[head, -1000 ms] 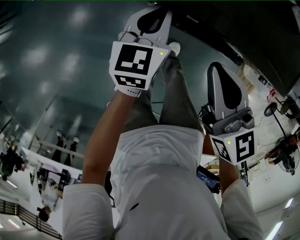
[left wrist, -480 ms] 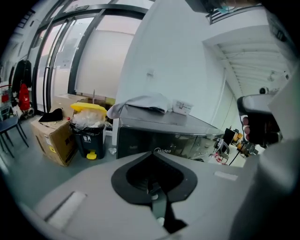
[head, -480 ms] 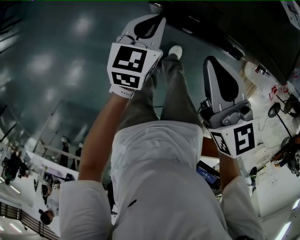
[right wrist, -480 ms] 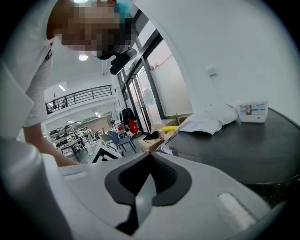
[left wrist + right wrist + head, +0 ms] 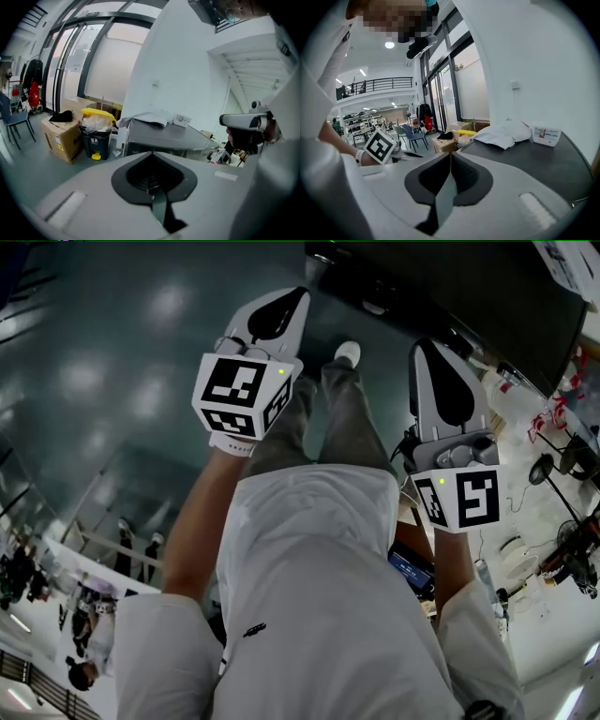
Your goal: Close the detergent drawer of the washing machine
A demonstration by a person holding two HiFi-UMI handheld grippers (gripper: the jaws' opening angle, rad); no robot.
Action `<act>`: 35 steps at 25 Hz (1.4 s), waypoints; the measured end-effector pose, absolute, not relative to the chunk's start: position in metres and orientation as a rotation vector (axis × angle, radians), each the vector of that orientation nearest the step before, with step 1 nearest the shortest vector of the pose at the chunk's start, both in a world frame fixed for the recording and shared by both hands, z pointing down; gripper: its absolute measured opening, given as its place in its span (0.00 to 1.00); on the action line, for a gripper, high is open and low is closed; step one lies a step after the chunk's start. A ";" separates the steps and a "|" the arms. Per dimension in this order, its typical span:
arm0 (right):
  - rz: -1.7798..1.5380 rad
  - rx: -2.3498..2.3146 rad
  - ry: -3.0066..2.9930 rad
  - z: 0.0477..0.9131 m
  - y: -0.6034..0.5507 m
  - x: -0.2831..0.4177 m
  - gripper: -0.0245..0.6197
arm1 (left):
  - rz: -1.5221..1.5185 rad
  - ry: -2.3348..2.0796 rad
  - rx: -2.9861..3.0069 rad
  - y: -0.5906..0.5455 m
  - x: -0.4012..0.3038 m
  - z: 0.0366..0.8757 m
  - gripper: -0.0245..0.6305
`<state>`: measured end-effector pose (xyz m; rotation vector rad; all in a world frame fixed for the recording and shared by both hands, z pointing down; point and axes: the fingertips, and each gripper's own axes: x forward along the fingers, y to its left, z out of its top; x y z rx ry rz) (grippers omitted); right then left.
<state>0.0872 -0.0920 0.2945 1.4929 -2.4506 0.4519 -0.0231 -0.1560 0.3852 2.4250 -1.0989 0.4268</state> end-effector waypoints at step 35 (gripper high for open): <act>0.152 1.445 -2.554 0.172 -0.075 0.047 0.03 | 0.060 -1.438 2.505 -0.081 -0.147 0.170 0.07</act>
